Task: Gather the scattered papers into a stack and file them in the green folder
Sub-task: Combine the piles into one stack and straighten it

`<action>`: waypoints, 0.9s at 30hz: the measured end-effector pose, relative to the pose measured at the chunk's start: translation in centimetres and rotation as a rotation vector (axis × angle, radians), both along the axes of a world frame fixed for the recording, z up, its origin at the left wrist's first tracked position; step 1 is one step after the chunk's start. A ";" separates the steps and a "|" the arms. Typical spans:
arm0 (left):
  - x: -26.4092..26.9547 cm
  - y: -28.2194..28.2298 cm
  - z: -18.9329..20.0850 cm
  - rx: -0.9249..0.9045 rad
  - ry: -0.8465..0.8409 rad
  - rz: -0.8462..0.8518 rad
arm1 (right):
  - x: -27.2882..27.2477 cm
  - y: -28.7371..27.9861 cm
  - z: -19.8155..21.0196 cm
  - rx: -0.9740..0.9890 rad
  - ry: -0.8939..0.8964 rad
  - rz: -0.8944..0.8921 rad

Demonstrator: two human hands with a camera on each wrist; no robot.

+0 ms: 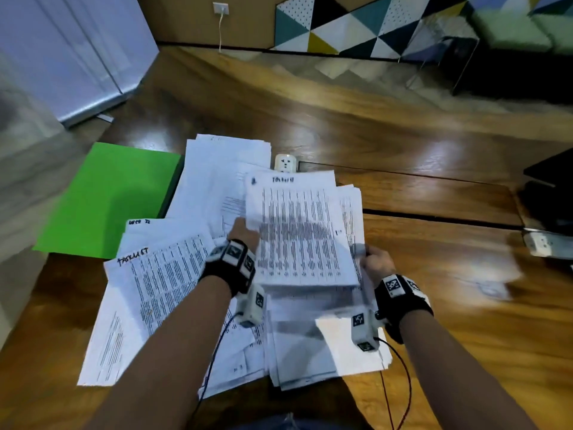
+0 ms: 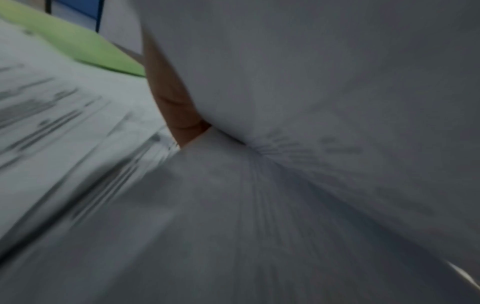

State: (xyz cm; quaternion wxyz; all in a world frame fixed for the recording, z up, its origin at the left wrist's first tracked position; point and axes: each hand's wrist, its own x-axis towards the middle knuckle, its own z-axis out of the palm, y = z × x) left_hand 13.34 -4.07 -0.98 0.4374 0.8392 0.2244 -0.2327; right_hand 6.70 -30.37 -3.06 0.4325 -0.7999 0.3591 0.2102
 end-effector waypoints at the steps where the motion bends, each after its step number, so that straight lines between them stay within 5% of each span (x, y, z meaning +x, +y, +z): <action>1: -1.1 -0.4 -0.5 0.004 0.031 0.000 | -0.2 0.0 -0.1 0.020 0.006 -0.010; 8: -5.6 -2.7 -1.5 0.137 0.079 -0.142 | -1.9 0.4 -0.8 0.095 -0.030 -0.046; 11: -7.0 -3.7 -1.4 0.254 0.084 -0.124 | -2.8 1.2 0.2 -0.032 -0.021 -0.090; 14: -7.7 -4.6 -1.4 0.178 0.105 -0.097 | -3.5 1.5 0.1 -0.200 -0.029 -0.095; 21: -8.8 -5.3 -1.9 0.083 0.101 -0.208 | -4.4 2.8 0.1 0.046 -0.069 -0.029; 27: -9.1 -2.1 -1.0 0.003 0.007 -0.097 | -4.3 3.6 0.8 -0.208 -0.025 -0.006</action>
